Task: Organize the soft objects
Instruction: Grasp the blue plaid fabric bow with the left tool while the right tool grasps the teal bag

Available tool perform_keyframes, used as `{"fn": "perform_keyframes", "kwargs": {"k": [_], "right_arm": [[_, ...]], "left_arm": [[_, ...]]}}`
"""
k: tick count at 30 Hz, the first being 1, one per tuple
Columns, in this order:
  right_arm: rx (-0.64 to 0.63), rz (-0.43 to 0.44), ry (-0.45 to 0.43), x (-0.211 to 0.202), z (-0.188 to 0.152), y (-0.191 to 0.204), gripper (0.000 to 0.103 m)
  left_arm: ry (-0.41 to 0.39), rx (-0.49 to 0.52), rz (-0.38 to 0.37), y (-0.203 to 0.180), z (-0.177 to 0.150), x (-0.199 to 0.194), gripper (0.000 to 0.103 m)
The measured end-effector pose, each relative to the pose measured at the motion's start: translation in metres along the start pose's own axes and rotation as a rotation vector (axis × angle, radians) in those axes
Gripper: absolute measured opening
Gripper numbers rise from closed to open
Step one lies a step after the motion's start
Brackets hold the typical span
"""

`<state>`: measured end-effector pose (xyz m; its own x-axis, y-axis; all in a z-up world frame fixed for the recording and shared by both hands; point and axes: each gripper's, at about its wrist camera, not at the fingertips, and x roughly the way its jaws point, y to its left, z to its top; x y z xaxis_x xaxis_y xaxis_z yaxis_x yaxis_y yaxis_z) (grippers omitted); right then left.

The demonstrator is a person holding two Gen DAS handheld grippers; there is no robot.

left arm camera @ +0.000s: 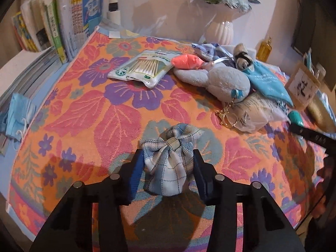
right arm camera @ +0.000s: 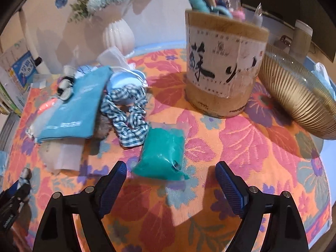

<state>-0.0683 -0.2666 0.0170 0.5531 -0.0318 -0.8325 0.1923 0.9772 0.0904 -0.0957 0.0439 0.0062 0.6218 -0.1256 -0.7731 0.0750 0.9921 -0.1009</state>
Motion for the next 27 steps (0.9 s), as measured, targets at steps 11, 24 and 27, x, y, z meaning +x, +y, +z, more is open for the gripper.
{"fn": "perform_keyframes", "kwargs": {"k": [11,24,27], "right_arm": [[-0.030,0.032,-0.066,-0.014,-0.011,-0.001,0.053],[-0.051,0.105,-0.190,-0.076,-0.010,-0.007,0.050],[-0.040,0.107,-0.240,-0.099,-0.005,-0.015,0.050]], "left_arm": [[-0.036,0.012,-0.051,-0.012,-0.001,-0.008,0.028],[-0.142,0.117,-0.103,-0.059,0.012,-0.047,0.023],[-0.201,0.159,-0.132,-0.081,0.023,-0.066,0.023]]}}
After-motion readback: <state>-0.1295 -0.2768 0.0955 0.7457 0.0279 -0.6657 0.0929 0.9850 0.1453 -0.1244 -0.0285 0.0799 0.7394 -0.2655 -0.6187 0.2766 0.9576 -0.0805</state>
